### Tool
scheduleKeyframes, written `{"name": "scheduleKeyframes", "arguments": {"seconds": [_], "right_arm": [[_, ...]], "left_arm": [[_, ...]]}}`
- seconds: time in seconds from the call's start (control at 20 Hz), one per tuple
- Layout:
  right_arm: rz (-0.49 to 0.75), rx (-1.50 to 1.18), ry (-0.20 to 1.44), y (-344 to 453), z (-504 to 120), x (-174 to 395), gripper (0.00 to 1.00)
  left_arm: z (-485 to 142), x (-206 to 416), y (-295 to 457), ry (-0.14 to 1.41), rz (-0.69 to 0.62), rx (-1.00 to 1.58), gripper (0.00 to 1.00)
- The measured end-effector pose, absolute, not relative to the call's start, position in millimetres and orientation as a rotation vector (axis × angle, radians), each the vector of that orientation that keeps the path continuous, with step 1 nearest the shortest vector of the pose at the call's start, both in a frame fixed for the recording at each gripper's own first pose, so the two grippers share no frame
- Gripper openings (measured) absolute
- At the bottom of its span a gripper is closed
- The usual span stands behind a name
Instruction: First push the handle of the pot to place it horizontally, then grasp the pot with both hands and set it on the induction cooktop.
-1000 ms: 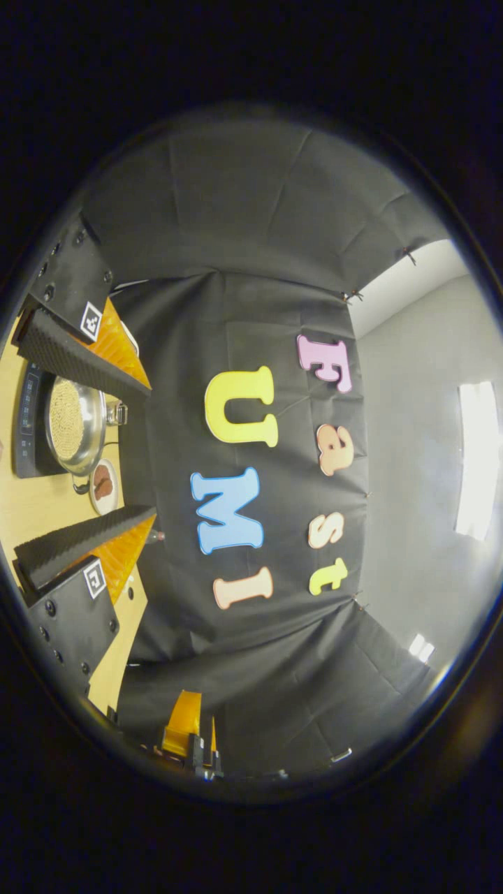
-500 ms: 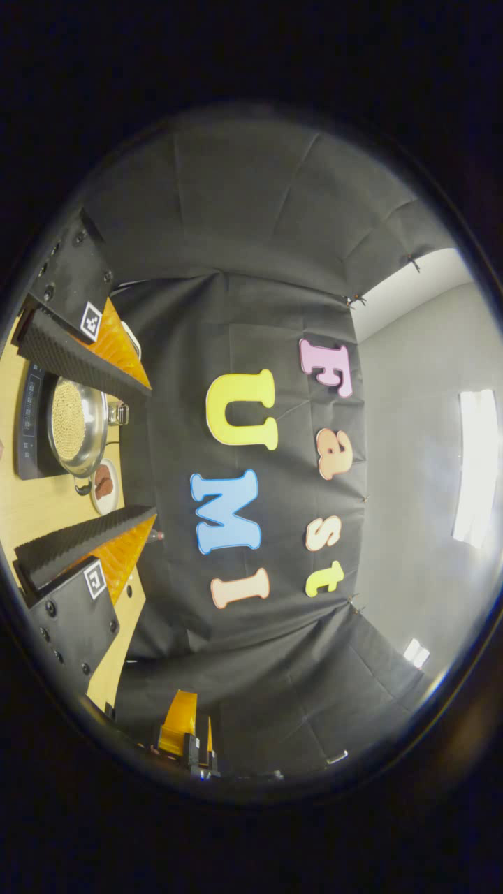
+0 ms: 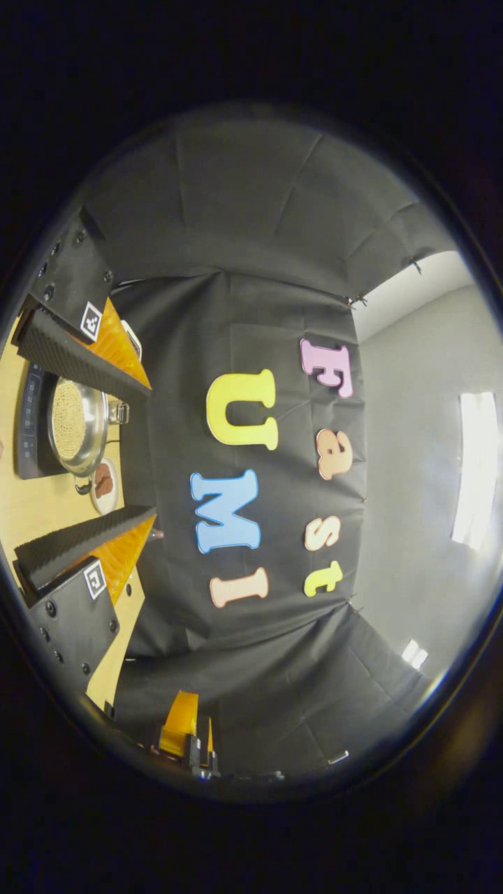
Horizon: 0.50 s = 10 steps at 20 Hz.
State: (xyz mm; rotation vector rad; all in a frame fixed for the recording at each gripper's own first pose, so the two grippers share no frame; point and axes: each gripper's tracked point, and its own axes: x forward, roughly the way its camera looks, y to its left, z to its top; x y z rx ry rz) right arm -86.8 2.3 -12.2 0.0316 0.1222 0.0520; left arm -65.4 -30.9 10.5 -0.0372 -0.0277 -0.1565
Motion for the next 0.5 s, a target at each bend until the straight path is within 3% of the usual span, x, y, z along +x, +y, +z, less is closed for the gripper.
{"name": "scheduleKeyframes", "arguments": {"seconds": [0.5], "right_arm": [[0.054, 0.033, 0.110, 6.6, -8.7, -85.5, 0.99]], "left_arm": [[9.6, -65.5, -28.3, -0.027, -0.155, -0.037, 1.00]]}}
